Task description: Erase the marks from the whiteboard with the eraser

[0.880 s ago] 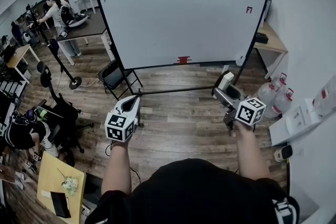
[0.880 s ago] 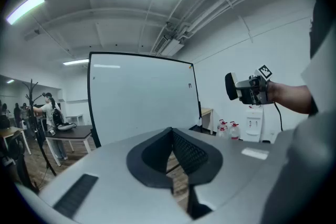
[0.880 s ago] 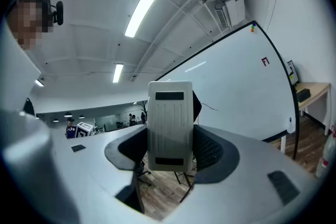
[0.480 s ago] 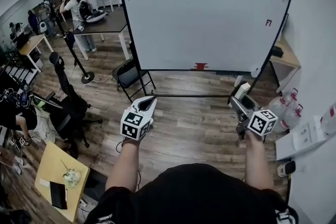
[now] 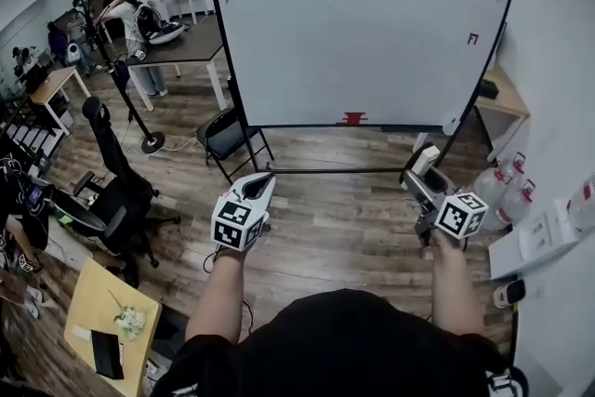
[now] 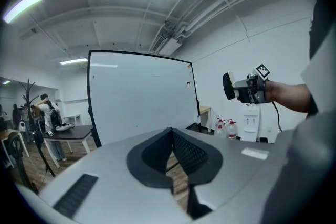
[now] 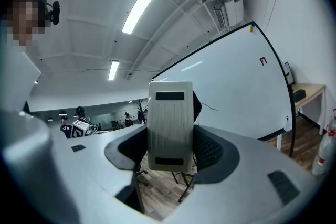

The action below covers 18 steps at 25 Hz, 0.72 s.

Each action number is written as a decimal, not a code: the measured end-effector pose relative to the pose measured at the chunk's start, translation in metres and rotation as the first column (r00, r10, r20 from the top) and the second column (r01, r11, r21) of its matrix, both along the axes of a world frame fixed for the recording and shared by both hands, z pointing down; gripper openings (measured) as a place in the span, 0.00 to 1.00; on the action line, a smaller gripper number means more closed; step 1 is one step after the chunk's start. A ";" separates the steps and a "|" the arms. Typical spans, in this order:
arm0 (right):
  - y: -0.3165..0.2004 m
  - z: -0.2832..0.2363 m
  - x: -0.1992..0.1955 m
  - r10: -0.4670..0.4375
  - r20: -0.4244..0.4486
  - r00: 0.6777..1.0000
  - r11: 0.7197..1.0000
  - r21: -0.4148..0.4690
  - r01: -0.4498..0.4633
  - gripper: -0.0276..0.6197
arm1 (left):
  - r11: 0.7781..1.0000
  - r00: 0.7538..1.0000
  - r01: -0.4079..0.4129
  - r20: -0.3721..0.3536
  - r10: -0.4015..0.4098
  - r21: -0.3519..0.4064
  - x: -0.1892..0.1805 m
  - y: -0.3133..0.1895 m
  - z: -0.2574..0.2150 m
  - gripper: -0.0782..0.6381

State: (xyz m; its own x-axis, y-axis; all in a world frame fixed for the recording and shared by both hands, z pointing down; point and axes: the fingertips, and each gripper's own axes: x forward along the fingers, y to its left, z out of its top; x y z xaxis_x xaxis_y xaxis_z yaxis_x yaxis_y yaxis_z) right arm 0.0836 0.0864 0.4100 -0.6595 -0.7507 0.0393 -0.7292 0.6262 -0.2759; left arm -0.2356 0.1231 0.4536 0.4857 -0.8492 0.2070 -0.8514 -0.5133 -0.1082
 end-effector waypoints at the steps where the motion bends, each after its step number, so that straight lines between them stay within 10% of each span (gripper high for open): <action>1: 0.000 0.001 -0.001 0.003 -0.001 1.000 1.000 0.000 -0.003 0.43 | 1.000 1.000 -0.001 0.002 0.001 -0.002 -0.001 -0.001 0.001 0.13; 18: -0.035 0.008 0.001 0.016 -0.027 1.000 1.000 0.002 -0.016 0.43 | 1.000 0.999 -0.024 0.026 0.025 -0.003 0.014 -0.042 0.010 0.12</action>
State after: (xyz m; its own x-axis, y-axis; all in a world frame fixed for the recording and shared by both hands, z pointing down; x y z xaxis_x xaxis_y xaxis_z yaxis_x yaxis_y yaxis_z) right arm 0.0849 0.0513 0.4182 -0.6458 -0.7615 0.0558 -0.7466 0.6144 -0.2553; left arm -0.2218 0.0814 0.4632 0.5007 -0.8366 0.2224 -0.8354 -0.5343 -0.1290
